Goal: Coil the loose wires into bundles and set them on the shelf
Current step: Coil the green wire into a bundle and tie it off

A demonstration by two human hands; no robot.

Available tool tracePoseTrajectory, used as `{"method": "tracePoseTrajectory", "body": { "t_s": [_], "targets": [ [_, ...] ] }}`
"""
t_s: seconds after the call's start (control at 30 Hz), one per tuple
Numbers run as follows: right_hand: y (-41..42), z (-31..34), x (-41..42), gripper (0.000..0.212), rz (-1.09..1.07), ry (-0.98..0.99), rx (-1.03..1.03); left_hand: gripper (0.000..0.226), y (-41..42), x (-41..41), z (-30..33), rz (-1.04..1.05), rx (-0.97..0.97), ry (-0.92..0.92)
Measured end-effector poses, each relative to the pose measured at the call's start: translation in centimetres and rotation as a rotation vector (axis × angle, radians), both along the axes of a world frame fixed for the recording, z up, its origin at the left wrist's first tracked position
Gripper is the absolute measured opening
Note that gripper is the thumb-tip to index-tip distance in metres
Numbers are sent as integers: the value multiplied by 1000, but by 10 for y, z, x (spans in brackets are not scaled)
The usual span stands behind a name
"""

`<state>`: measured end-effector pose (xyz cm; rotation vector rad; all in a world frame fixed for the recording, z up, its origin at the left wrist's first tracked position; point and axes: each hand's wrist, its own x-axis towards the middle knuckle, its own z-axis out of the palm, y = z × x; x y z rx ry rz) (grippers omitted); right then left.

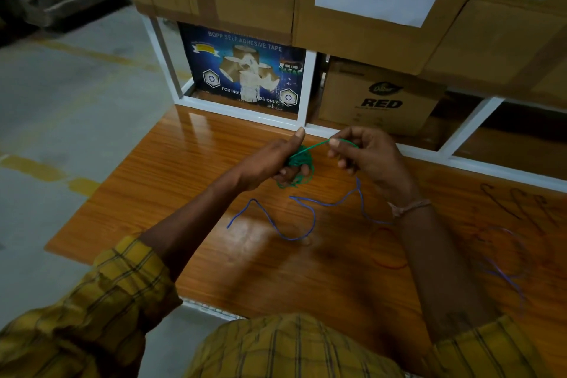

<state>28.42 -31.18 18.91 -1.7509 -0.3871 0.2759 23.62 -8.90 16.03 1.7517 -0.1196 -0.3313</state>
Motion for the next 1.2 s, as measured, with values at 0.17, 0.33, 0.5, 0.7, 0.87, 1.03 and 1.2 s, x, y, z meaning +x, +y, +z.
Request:
{"method": "tracePoseTrajectory", "body": {
  "t_s": [0.17,0.33,0.5,0.7,0.87,1.03,1.2],
  "targets": [
    [4,-26,11,12,-319,-164,-142,67,-9,-1,6,-75,-310,-17],
    [16,-45,-8,2,-326,-265,-105,61,-12,7,12,153,-558,71],
    [34,-55,-25,23,-286,-262,-86,66,-18,16,11,241,-768,126],
    [33,-49,-35,15,-249,-82,97,71,-20,20,16,235,-833,138],
    [31,-33,-34,33,-326,-102,154,69,-26,19,22,189,-838,168],
    [14,-30,-23,34,-276,-158,150,70,-33,17,24,100,-793,165],
    [-2,-23,-19,42,-150,-254,20,67,-46,15,29,44,-651,183]
  ]
}}
